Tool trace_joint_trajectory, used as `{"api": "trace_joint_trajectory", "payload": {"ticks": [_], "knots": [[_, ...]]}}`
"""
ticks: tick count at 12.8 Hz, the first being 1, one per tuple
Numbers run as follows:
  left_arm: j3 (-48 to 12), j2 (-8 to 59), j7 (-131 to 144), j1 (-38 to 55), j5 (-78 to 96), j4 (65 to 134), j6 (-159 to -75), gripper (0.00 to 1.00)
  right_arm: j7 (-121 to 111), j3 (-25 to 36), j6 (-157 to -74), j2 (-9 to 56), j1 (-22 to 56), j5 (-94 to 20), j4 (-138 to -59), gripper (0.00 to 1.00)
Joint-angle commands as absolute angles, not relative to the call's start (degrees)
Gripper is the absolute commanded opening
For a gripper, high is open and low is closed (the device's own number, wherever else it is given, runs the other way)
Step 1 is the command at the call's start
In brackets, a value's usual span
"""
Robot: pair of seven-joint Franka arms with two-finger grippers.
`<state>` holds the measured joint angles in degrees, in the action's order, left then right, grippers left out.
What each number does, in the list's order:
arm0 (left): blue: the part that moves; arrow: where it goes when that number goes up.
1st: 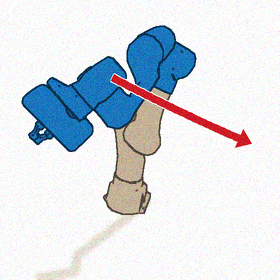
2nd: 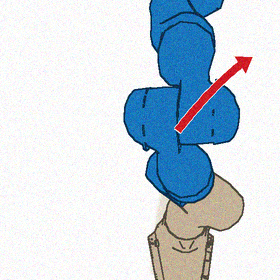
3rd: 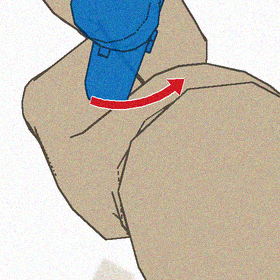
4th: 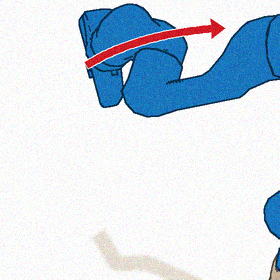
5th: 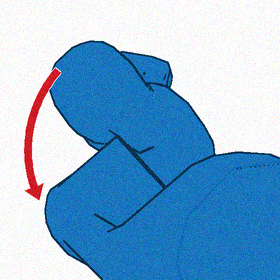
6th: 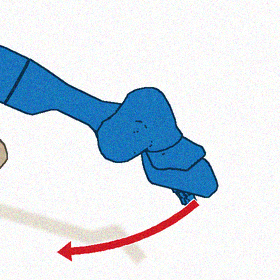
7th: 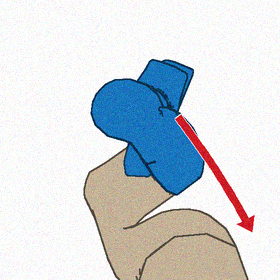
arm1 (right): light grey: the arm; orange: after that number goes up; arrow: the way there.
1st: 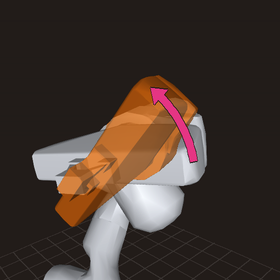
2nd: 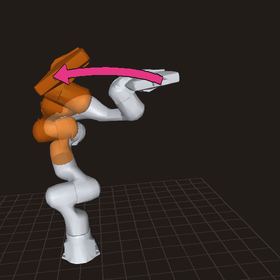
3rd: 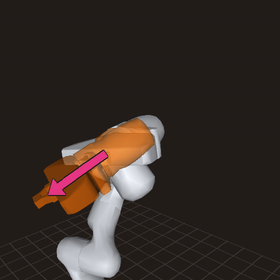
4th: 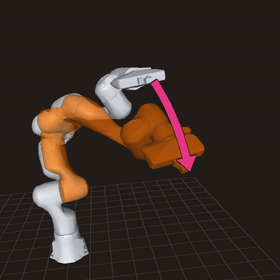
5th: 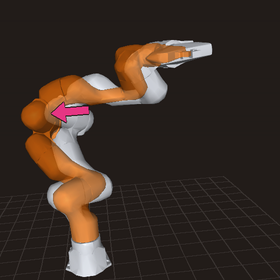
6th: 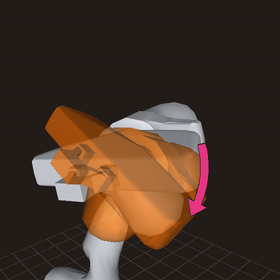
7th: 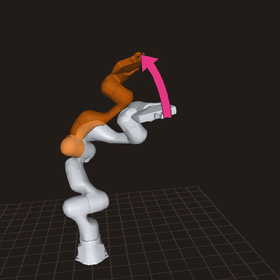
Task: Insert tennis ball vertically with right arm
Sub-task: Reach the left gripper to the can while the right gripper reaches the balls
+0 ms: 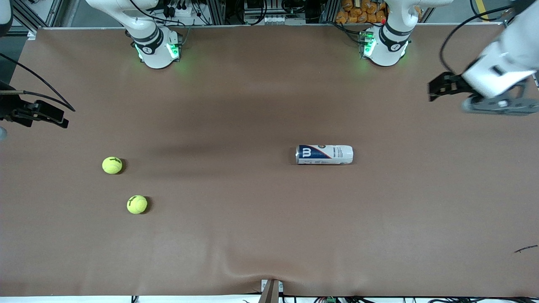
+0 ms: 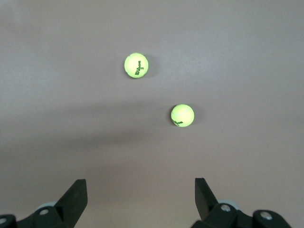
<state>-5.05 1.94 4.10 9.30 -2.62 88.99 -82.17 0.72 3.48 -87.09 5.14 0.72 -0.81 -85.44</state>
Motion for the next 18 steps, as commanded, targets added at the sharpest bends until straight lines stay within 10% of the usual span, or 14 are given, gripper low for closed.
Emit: {"api": "trace_joint_trajectory", "payload": {"ticks": [1, 18], "knots": [[-6.6, 7.3, 3.3, 15.0, -9.1, 87.4, -81.5, 1.00, 0.4, 3.7, -87.9, 5.2, 0.7, 3.6, -88.2, 1.00], [-7.5, 33.7, -18.0, 29.3, -19.3, 86.3, -94.3, 1.00, 1.8, 3.6, -112.0, 20.8, 2.1, 1.2, -88.8, 1.00]]}}
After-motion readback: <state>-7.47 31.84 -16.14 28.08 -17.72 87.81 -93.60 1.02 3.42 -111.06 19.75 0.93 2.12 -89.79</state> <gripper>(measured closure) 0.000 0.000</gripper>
